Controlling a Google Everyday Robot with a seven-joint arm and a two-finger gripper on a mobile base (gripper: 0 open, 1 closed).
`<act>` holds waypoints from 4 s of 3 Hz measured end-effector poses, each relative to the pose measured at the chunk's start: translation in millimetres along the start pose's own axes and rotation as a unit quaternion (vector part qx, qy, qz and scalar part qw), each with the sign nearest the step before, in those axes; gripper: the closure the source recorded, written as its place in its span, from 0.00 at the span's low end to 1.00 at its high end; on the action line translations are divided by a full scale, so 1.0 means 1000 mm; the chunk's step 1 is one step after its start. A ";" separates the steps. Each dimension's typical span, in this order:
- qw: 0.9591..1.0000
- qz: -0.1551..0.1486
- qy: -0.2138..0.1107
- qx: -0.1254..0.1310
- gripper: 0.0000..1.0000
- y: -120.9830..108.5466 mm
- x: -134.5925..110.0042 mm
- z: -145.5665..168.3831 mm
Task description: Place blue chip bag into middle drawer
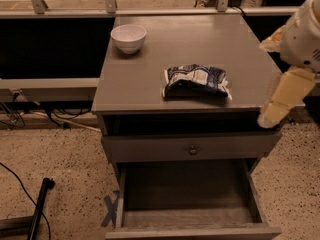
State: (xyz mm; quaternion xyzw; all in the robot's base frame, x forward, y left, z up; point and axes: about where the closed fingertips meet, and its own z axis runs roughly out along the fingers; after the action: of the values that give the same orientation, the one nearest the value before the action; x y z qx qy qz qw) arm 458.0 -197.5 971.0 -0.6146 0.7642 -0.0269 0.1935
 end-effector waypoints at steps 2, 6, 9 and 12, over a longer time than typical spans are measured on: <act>0.996 -0.056 -0.068 0.028 0.00 -0.047 -0.085 0.101; 0.993 -0.022 -0.109 0.049 0.95 -0.081 -0.108 0.170; 0.984 0.061 -0.162 0.039 1.00 0.020 -0.044 0.119; 0.989 0.075 -0.105 -0.070 1.00 0.165 0.002 0.241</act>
Offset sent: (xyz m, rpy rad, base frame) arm 0.1439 0.1370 -0.0926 0.1229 -0.1623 0.1811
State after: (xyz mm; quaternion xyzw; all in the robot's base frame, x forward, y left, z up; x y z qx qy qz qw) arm 383.8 -112.2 702.0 -0.5668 0.7838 0.1062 0.2303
